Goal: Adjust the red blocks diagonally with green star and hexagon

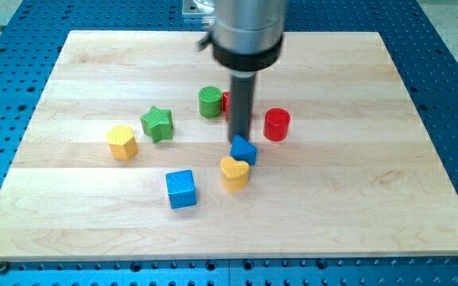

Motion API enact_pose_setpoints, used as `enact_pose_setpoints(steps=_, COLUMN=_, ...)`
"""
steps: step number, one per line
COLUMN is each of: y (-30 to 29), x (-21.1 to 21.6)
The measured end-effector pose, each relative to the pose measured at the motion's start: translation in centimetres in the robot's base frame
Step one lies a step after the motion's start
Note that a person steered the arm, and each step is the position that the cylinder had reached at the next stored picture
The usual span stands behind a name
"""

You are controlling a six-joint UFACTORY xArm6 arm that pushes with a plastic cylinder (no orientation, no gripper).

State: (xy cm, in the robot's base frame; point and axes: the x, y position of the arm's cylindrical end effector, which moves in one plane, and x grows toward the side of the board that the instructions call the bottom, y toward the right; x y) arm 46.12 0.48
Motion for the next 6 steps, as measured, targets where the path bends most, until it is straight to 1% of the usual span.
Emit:
enact_pose_setpoints(steps=1, y=3.2, x=0.0)
enact_pose_setpoints(steps=2, y=8.5, x=-2.6)
enact_pose_setpoints(steps=3, y=10.3, x=-7.1)
enact_pose_setpoints(steps=4, y=8.1, x=-12.9)
enact_pose_setpoints(steps=5, y=-0.6, x=-13.7)
enact_pose_setpoints(steps=6, y=-0.8, x=-11.1)
